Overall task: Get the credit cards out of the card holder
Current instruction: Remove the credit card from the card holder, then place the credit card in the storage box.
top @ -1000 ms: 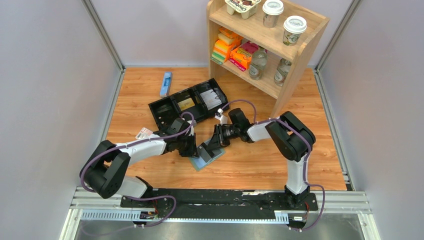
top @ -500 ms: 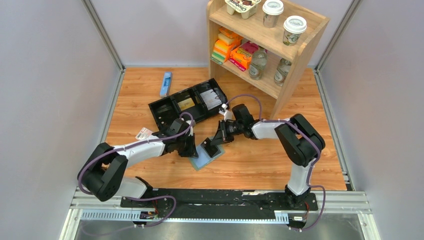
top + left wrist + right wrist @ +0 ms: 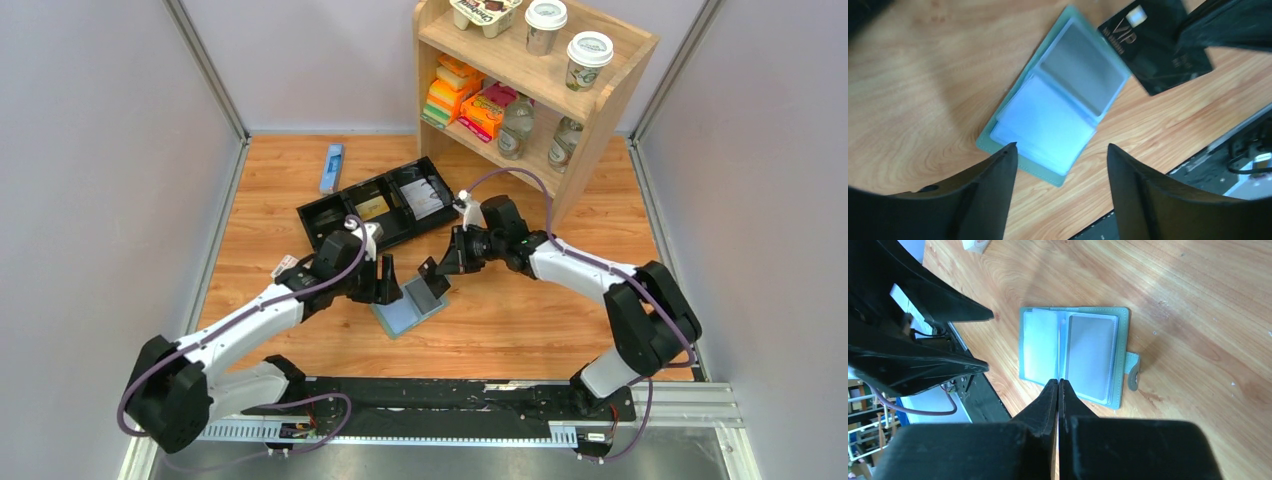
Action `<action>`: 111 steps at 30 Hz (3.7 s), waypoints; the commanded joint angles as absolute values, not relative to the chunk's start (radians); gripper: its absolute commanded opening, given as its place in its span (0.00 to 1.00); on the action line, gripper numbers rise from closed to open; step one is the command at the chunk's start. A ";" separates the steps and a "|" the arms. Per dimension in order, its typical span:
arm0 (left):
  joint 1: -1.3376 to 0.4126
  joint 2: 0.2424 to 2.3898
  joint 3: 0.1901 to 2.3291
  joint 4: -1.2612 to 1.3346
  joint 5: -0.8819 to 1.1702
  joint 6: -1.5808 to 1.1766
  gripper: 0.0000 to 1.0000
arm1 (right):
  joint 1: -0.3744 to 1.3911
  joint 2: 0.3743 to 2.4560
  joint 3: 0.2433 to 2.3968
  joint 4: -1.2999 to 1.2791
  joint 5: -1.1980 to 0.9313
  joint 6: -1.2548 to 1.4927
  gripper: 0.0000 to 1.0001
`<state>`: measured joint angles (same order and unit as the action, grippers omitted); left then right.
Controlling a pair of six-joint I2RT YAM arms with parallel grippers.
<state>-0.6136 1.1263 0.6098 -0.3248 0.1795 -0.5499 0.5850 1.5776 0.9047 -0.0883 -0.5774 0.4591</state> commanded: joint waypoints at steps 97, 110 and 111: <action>-0.192 1.445 0.762 0.032 -0.060 -0.703 0.15 | 0.632 1.201 0.881 -0.152 -0.347 0.391 0.95; -0.193 1.224 0.813 -0.265 -0.068 -0.588 0.76 | 0.644 1.288 0.945 -0.222 -0.305 0.385 0.92; -0.193 1.201 0.825 -0.284 -0.060 -0.566 0.76 | 0.652 1.298 0.953 -0.225 -0.307 0.385 0.91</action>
<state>-0.1993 1.2926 0.7502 -0.1741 -0.0849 -0.6430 0.6376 1.2705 0.8921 -0.2127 -0.3191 0.3954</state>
